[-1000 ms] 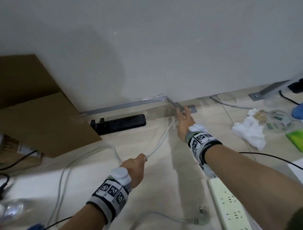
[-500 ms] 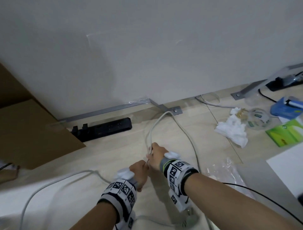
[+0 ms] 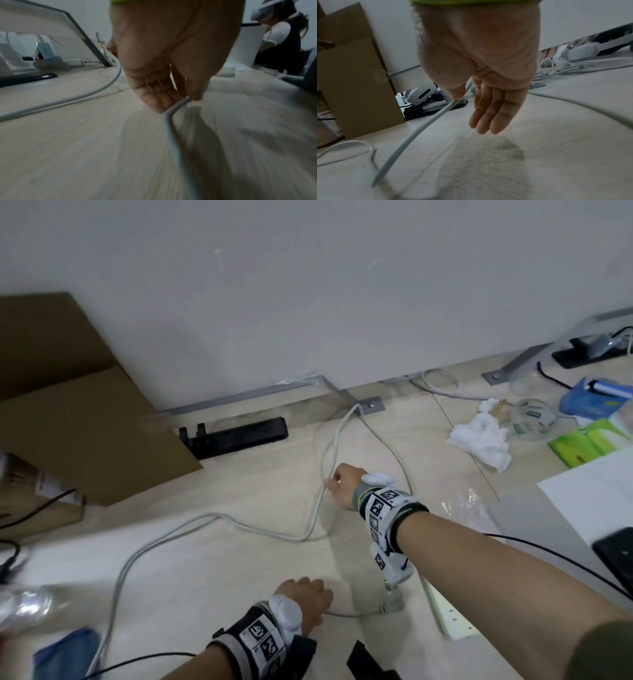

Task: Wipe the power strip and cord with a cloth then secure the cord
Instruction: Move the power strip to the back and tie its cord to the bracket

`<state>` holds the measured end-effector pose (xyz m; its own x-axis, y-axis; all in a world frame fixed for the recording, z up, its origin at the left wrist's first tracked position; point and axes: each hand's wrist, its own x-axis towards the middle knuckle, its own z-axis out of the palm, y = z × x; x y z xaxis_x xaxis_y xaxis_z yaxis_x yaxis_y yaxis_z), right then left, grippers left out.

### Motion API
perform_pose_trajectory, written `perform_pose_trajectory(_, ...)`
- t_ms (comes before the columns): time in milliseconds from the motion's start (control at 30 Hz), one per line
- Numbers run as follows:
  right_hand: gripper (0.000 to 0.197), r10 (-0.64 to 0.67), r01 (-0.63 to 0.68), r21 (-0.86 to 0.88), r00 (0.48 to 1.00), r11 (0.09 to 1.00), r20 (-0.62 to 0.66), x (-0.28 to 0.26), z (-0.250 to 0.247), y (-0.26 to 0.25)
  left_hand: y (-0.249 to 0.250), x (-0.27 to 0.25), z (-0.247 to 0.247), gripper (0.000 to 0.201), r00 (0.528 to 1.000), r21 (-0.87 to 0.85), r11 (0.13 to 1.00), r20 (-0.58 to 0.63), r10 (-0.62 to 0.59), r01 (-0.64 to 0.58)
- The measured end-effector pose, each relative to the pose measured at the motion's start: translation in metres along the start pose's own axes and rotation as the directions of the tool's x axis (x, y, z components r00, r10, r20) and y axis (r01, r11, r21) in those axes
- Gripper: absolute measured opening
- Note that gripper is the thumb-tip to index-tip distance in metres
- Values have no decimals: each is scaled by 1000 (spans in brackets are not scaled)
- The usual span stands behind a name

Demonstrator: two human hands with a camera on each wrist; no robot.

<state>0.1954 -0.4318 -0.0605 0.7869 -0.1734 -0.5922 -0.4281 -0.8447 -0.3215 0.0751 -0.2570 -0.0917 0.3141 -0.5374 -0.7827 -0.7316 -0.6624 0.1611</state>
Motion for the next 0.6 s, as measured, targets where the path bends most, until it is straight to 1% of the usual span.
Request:
perform_pose_trajectory(67,42,-2,2,-16,1000,1000,-18,-16,1,10,-3,-1,13,34,998,78,995,10,-65,64)
perform_pose_trajectory(100,41,-2,2,-12,1000,1000,-23,-20,1,15,-8,-1,14,38,996,86,993,9,-86,85)
perform_pose_trajectory(167,38,-4,4,-7,1000,1000,-26,-30,0,24,-23,-9,12,47,994,80,991,10,-111,110)
perform_pose_trajectory(233,35,3,-3,-27,1000,1000,-26,-44,0,34,-40,-19,8,50,986,41,986,-30,-163,164)
perform_pose_trajectory(267,34,12,-13,-49,1000,999,-23,-53,1,41,-50,-24,7,49,976,23,977,-58,-209,210)
perform_pose_trajectory(333,34,39,-42,-104,999,994,-32,-68,2,54,-69,-35,5,46,939,-17,943,-85,-334,334)
perform_pose_trajectory(400,34,86,-95,-128,993,987,-76,-82,7,74,-81,-46,3,50,898,-48,903,-92,-429,427)
perform_pose_trajectory(433,34,109,-123,-130,989,984,-104,-88,9,84,-84,-48,1,55,885,-61,892,-110,-453,449)
perform_pose_trajectory(467,33,143,-159,-126,981,979,-128,-94,10,97,-84,-49,0,60,880,-66,892,-144,-452,448)
perform_pose_trajectory(500,33,165,-185,-126,974,975,-156,-97,12,108,-84,-49,1,59,877,-78,898,-194,-440,434)
perform_pose_trajectory(533,33,178,-204,-130,967,970,-185,-100,14,118,-81,-49,3,54,875,-95,910,-252,-414,403)
perform_pose_trajectory(600,35,218,-247,-110,950,963,-225,-113,19,144,-64,-44,5,36,875,-96,951,-373,-308,294)
